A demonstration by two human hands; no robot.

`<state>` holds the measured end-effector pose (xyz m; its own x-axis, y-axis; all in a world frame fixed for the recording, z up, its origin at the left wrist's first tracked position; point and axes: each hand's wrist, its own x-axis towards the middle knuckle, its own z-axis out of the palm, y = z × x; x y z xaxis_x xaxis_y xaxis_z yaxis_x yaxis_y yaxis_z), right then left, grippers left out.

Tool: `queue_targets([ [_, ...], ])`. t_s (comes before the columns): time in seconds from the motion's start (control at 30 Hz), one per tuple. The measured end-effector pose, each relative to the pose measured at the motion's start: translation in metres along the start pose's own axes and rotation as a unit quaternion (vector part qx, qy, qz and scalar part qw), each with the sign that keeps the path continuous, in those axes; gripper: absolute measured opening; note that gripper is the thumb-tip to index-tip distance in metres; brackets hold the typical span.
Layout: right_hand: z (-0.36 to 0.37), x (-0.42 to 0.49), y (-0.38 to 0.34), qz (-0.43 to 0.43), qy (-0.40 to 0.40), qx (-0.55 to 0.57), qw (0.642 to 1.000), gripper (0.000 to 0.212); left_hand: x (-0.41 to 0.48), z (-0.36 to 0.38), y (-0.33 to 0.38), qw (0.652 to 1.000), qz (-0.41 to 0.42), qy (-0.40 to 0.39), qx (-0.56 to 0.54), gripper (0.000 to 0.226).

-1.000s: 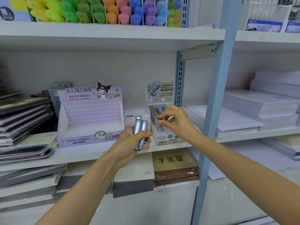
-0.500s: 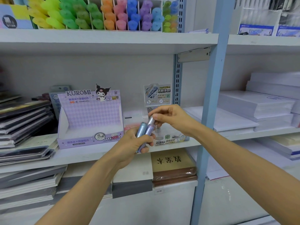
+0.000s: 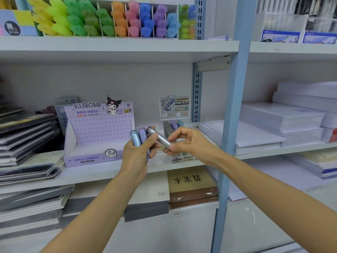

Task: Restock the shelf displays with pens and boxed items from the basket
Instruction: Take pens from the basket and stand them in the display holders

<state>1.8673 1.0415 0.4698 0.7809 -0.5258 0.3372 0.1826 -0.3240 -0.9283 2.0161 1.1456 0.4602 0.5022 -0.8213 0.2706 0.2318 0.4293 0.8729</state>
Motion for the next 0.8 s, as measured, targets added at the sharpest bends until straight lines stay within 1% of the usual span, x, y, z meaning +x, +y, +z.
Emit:
queue_targets([
  [0.07,-0.002,-0.002,-0.003,0.005,-0.026,-0.030,0.999,0.023,-0.001,0.001,0.000,1.000,0.011,-0.003,0.026,0.011],
  [0.17,-0.004,0.001,-0.009,-0.013,-0.004,-0.052,0.999,0.023,0.001,0.004,0.000,0.997,0.022,-0.006,0.074,0.016],
  [0.23,-0.005,0.004,-0.011,-0.013,0.004,-0.051,0.999,0.024,0.001,0.008,0.000,0.996,0.030,-0.015,0.083,0.019],
  [0.37,-0.010,0.005,-0.012,-0.022,-0.005,-0.063,0.998,0.051,0.002,0.013,-0.004,0.994,0.042,-0.014,0.098,0.015],
  [0.43,-0.014,0.004,-0.013,-0.049,0.018,-0.056,0.997,0.055,0.001,0.013,-0.005,0.994,0.031,-0.023,0.104,0.018],
  [0.5,-0.015,0.003,-0.013,-0.075,0.049,-0.043,0.995,0.050,0.000,0.015,-0.008,0.992,0.008,-0.050,0.112,0.025],
  [0.57,-0.015,0.003,-0.012,-0.082,0.088,-0.042,0.992,0.042,-0.002,0.018,-0.011,0.989,-0.005,-0.076,0.128,0.029],
  [0.63,-0.015,0.003,-0.012,-0.079,0.117,-0.044,0.989,0.035,-0.002,0.020,-0.013,0.987,-0.004,-0.070,0.141,0.026],
  [0.73,-0.019,0.003,-0.016,-0.096,0.117,-0.025,0.988,0.022,0.000,0.019,-0.014,0.989,-0.008,-0.068,0.130,0.017],
  [0.8,-0.023,0.003,-0.019,-0.107,0.099,-0.032,0.989,0.023,0.000,0.019,-0.013,0.987,-0.019,-0.087,0.131,0.018],
])
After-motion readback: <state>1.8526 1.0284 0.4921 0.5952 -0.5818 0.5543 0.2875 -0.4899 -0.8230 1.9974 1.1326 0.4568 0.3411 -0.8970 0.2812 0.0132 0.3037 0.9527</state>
